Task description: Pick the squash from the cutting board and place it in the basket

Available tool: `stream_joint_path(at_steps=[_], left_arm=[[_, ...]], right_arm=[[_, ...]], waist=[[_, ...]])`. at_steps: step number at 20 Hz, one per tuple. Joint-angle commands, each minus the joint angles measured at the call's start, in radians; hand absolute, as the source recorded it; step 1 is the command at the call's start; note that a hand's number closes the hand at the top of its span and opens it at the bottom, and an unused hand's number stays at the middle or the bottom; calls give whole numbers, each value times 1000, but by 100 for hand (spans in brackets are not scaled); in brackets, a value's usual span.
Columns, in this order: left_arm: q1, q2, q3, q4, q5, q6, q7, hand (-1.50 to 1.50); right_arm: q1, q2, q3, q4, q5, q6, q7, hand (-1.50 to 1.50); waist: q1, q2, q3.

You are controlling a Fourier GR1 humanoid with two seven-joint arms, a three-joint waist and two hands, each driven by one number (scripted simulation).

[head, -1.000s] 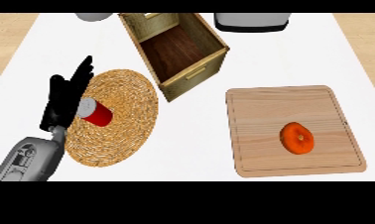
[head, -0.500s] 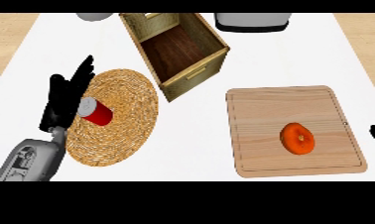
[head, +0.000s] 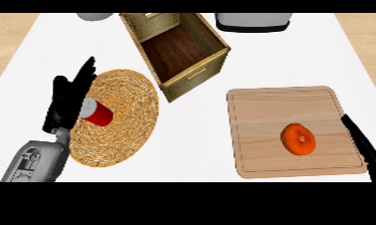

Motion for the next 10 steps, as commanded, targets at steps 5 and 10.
stream_joint_path(at_steps=[5, 10], left_arm=[[22, -27, 60, -11, -40, -60, 14, 0], [-41, -37, 101, 34, -62, -93, 5, 0]], right_arm=[[-53, 25, -3, 21, 18, 39, -6, -150], [-71, 52, 8, 75, 67, 8, -14, -150]], waist=[[-1, 0, 0], [-3, 0, 0]])
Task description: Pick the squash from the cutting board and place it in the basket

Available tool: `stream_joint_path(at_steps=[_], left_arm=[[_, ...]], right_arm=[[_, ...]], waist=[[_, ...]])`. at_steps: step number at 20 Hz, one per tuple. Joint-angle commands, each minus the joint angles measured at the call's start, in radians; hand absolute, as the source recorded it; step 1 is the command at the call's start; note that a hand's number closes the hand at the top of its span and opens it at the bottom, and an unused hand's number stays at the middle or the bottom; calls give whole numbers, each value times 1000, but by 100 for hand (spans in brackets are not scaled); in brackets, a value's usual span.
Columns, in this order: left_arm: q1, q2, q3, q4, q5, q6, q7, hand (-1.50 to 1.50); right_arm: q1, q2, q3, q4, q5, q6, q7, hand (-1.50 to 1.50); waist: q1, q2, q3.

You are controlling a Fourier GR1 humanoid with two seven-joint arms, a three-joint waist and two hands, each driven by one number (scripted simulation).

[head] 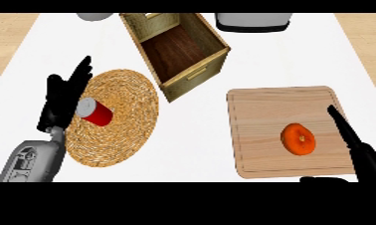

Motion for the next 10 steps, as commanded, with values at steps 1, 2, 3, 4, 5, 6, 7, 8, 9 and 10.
stream_joint_path(at_steps=[1, 2, 3, 4, 5, 6, 7, 8, 9, 10], left_arm=[[-59, -50, 9, 71, -50, 17, -17, 0], [-65, -43, 8, 46, -57, 6, 28, 0], [17, -25, 24, 32, -23, -33, -53, 0], [-51, -30, 34, -6, -28, -30, 50, 0], [38, -30, 28, 8, -49, -22, -48, 0], [11, -36, 35, 20, -42, -44, -40, 0], [-10, -44, 43, 45, -56, -30, -35, 0], [34, -38, 37, -57, -50, -38, 26, 0], [-49, -65, 37, 42, -64, -34, 0, 0], [57, -66, 7, -95, -78, -23, 28, 0]], right_arm=[[-7, 27, 26, 6, 44, -13, 5, -150], [-56, 19, 12, 65, 44, -22, -4, -150], [-43, 66, 50, 109, 82, -79, -22, -150], [-56, 37, 28, 58, 48, -15, 24, -150], [-25, 58, 55, 86, 77, -45, -6, -150], [-63, 5, 5, 28, 26, 43, 63, -150], [-58, 22, 1, 132, 38, -14, -16, -150], [-47, 35, 33, 110, 68, -13, 9, -150], [-61, 43, 42, 85, 78, -13, 40, -150], [-96, 50, 34, 169, 91, -48, 24, -150]], waist=[[-2, 0, 0], [-1, 0, 0], [2, 0, 0], [0, 0, 0], [1, 0, 0], [0, 0, 0], [0, 0, 0], [2, 0, 0], [-1, 0, 0], [4, 0, 0]])
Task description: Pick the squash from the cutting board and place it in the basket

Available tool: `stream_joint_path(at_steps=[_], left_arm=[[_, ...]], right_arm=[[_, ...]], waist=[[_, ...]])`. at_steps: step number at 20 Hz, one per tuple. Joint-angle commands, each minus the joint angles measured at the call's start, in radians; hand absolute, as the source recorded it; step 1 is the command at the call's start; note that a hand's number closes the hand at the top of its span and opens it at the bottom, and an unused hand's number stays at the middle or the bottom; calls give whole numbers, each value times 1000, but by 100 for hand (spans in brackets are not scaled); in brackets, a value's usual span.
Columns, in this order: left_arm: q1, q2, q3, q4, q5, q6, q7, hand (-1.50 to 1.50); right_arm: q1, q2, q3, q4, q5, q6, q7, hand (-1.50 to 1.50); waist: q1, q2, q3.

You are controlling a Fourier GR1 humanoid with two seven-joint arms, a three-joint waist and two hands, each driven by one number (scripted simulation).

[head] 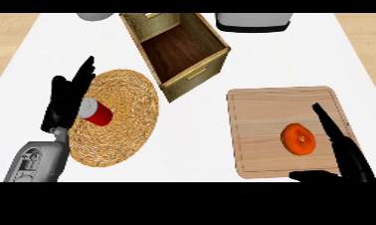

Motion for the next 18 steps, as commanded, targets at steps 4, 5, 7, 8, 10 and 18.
stream_joint_path(at_steps=[4, 5, 7, 8, 10, 18], left_arm=[[34, -36, -1, -86, -28, -11, 62, 0], [65, -36, 10, -102, -32, -18, 52, 0], [14, -60, 20, -10, -53, -1, -18, 0], [12, -35, 51, 39, -30, -42, -44, 0], [3, -60, 32, 22, -60, -12, -11, 0], [73, -46, 27, -95, -40, -67, 29, 0]], right_arm=[[-97, -8, -19, 52, -16, 34, 56, -150], [-25, 12, 17, 38, 19, 2, 12, -150], [-59, 31, 29, 61, 36, -24, 33, -150], [-41, 31, 31, 28, 20, -4, 40, -150], [-74, -8, -25, 162, -4, -31, -58, -150], [-79, 23, 61, 195, 157, -182, -88, 150]], waist=[[3, 0, 0], [1, 0, 0], [-1, 1, 0], [-1, 1, 0], [-1, 1, 0], [5, -1, 0]])
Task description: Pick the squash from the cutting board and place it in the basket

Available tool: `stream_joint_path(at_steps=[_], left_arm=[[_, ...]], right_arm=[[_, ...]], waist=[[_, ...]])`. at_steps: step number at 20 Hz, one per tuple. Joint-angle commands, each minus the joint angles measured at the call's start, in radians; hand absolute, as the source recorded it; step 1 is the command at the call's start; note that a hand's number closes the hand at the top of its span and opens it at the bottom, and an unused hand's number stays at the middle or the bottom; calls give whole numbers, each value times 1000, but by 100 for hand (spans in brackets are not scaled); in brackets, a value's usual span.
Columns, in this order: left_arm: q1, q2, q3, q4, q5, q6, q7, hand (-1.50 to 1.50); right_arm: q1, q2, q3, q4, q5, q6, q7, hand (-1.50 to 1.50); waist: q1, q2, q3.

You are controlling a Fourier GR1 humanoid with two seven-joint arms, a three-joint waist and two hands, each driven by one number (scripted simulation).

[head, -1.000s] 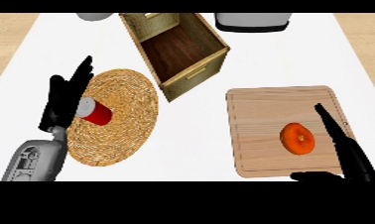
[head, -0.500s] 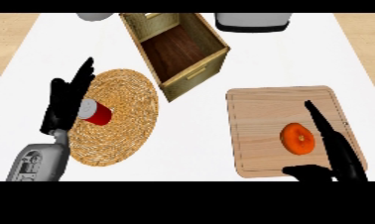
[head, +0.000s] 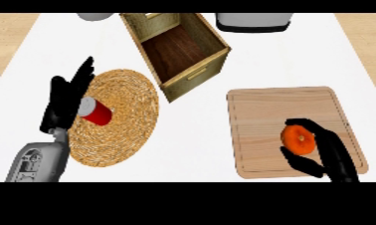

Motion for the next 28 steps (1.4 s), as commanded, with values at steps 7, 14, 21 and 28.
stream_joint_path(at_steps=[7, 14, 21, 28], left_arm=[[-1, -25, -12, -28, -21, 8, 25, 0], [-80, -53, -78, 19, -26, -41, 9, 0], [-119, -74, -90, 54, -23, -48, 14, 0], [-144, -83, -95, 79, -39, -35, 2, 0]], right_arm=[[-84, 56, 181, 15, 290, -128, 88, 150], [-360, 141, 521, 98, 551, 78, 270, 150], [-613, 142, 726, 99, 365, 196, 562, 150], [-791, 143, 734, -18, 23, 61, 763, 150]], waist=[[16, -1, -1], [185, 18, -15], [189, 21, 0], [194, 22, 1]])
